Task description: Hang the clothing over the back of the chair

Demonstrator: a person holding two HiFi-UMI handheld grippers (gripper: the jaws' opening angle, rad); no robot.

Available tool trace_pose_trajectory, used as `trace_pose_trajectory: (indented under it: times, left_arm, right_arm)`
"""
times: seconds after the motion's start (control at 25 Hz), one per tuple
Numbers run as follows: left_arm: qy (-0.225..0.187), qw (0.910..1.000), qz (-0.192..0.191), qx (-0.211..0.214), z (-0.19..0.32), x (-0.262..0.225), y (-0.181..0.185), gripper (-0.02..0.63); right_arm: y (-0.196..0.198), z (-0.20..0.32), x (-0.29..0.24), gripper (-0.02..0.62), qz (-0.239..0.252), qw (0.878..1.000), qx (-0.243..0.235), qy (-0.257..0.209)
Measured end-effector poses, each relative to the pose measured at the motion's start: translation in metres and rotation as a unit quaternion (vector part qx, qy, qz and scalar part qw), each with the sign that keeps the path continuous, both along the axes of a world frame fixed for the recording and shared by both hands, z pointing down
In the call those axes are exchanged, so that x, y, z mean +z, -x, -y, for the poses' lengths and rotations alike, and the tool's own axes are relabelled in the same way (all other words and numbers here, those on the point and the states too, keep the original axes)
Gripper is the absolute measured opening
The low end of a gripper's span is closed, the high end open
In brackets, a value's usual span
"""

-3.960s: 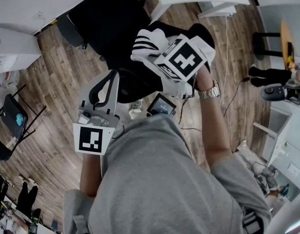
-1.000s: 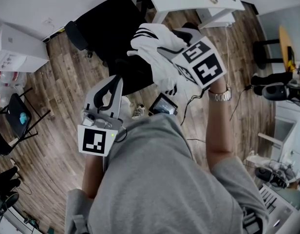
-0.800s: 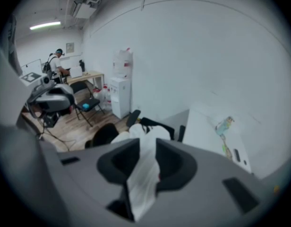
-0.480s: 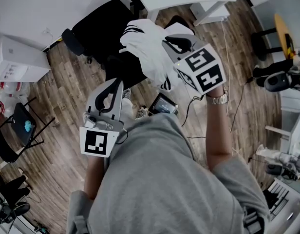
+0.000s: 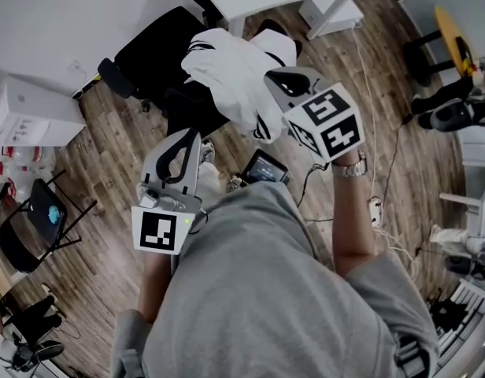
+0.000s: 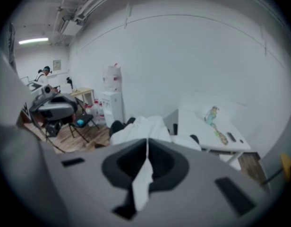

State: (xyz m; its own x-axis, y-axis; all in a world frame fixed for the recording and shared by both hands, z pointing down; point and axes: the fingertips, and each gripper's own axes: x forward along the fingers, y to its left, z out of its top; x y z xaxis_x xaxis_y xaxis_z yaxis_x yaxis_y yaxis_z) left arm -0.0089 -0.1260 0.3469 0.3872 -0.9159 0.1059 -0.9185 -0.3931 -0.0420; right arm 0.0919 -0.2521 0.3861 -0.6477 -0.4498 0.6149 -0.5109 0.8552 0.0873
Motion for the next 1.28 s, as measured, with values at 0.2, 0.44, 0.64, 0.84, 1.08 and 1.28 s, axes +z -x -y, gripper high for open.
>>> trace_pose_trajectory:
  times: [0.2,0.44,0.64,0.84,1.08,1.28]
  left_arm:
    - [-0.002,0.9999,0.01,0.009,-0.009,-0.004,-0.012,0.037]
    - [-0.011,0.9995,0.022,0.019,-0.018,-0.009,-0.024,0.037]
    - [-0.021,0.9991,0.023,0.028,-0.028,-0.016,-0.031,0.037]
    - [-0.023,0.999,0.019,0.032,-0.034,-0.017,-0.036,0.037]
    - [-0.024,0.9987,0.014,0.042,-0.037,-0.017,-0.045,0.037]
    - [-0.031,0.9977,0.016,0.058,-0.04,-0.019,-0.061,0.037]
  right_arm:
    - [-0.018,-0.016,-0.006,0.035,0.047,0.999,0.02,0.015]
    - [-0.035,-0.037,-0.009,0.035,0.088,0.995,0.035,0.029]
    - [-0.045,-0.057,-0.023,0.035,0.142,0.988,0.048,0.029]
    - [-0.061,-0.073,-0.033,0.035,0.174,0.982,0.07,0.022]
    - [-0.086,-0.092,-0.036,0.035,0.192,0.977,0.095,0.013]
    - [-0.101,-0.114,-0.033,0.035,0.194,0.977,0.087,0.006]
